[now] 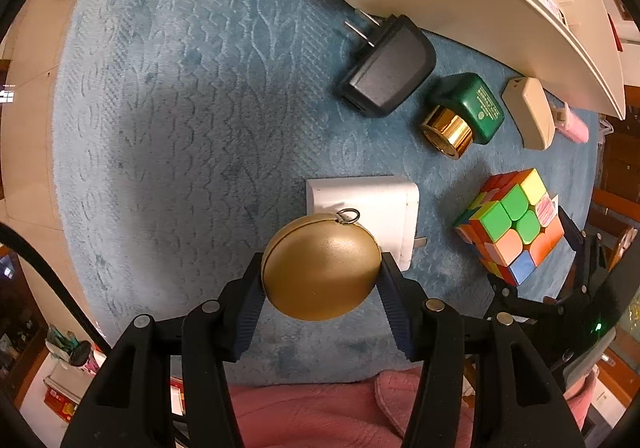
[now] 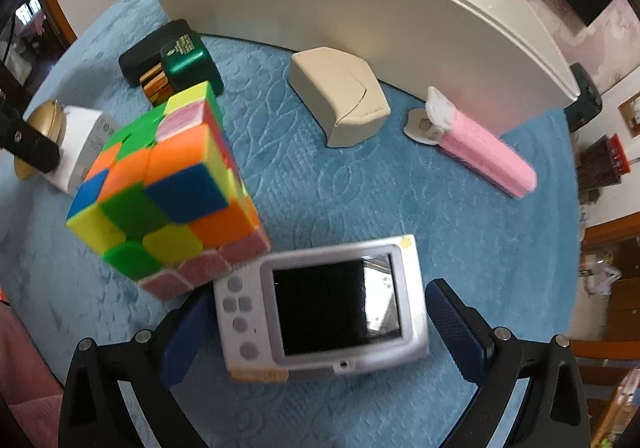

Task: Organize rigid objects
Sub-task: 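Lift the gold compact and white game device and carry them over the tray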

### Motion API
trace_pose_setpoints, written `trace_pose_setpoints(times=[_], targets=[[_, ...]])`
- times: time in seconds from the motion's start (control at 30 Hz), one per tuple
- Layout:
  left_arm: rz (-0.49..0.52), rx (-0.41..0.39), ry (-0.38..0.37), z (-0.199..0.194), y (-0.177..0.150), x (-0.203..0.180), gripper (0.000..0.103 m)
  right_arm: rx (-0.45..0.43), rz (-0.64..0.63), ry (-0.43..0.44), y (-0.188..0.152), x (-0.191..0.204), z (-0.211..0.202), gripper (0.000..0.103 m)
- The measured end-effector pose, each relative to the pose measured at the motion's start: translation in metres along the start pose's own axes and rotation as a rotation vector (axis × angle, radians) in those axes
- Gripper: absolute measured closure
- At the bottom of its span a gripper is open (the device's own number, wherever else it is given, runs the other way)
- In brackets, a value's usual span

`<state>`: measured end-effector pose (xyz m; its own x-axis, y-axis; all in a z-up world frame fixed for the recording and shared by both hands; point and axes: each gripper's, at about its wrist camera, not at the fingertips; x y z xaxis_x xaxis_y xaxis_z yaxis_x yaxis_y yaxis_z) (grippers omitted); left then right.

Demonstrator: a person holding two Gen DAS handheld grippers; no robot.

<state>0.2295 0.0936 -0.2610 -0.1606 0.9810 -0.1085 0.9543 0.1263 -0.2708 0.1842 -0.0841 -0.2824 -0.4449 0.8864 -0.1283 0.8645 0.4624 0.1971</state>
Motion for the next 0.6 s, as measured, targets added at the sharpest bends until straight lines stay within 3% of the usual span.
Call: trace_pose_setpoints(times=[0.3,0.6], targets=[[-0.011,-0.026,-0.011,-0.018,-0.002,0.013,0.045,-0.017,0.126,0.065,-0.006,-0.016,0.001,0.005],[-0.015,-0.069,-0.024,-0.032,-0.022,0.014,0.045,0.003,0.108,0.113,-0.038,0.001,-0.007,0.006]])
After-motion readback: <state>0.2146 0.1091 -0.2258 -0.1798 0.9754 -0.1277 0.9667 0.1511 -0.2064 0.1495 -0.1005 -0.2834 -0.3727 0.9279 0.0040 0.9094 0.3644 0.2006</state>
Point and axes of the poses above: each gripper's, at about its wrist camera, not at the fingertips, and z roughly the way its jaws point, x to its left, y to its top, and after that the axes turned 8 degrees about -z, right-handed
